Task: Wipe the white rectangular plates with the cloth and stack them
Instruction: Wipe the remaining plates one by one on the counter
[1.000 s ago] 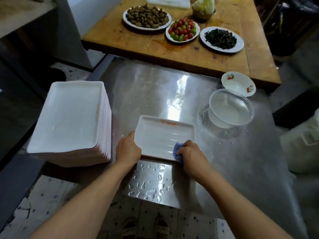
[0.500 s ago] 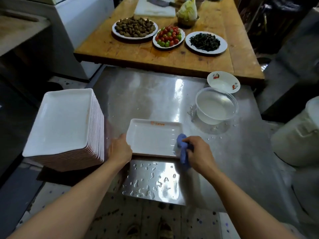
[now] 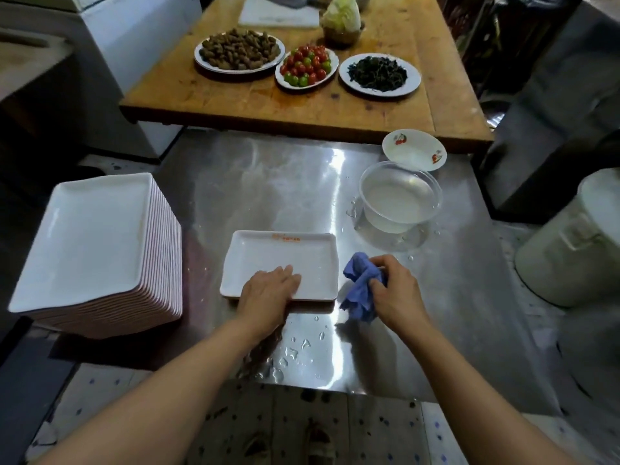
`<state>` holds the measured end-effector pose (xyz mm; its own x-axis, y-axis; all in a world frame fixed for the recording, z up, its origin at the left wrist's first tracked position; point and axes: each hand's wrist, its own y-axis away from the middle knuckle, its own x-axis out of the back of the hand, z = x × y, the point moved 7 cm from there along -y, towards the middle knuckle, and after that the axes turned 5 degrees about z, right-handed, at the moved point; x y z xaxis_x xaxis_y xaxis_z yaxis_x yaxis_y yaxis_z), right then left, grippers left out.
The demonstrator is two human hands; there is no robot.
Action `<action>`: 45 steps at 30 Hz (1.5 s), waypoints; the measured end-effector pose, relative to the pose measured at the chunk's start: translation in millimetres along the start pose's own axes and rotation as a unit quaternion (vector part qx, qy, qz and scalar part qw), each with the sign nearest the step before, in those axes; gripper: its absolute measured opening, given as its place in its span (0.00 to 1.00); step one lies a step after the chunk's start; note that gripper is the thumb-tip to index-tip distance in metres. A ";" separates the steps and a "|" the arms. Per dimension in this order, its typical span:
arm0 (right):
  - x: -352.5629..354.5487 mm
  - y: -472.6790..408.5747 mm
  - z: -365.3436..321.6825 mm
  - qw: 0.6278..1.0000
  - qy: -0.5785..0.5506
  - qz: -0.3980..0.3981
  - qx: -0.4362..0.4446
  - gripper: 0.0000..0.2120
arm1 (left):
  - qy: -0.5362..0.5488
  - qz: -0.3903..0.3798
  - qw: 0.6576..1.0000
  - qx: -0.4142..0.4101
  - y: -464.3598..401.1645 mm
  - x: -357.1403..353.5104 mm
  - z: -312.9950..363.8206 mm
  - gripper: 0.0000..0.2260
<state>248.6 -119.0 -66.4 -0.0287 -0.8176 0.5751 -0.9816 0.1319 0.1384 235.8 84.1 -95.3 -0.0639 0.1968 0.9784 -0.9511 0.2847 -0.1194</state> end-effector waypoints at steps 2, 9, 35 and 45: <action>3.4 1.2 -1.3 1.000 -0.006 0.014 0.001 0.08 | -0.021 0.011 1.000 -0.014 1.7 9.3 5.0 0.16; 14.8 2.1 -19.9 0.998 -0.025 0.058 0.009 0.09 | 0.027 0.036 0.998 0.037 -3.5 44.3 -2.4 0.16; -5.7 59.7 -270.2 0.869 0.118 0.099 0.470 0.20 | 0.658 0.180 0.700 0.212 41.3 210.8 -40.6 0.04; 28.5 49.2 -246.3 0.916 0.016 0.159 0.369 0.15 | 0.708 0.228 0.626 0.235 36.9 217.9 -29.1 0.05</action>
<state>246.0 2.2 155.4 -0.3420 -0.7846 0.5171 -0.7855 -0.0633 -0.6156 195.6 164.8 108.5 -0.3460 0.8856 -0.3098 -0.9365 -0.3463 0.0562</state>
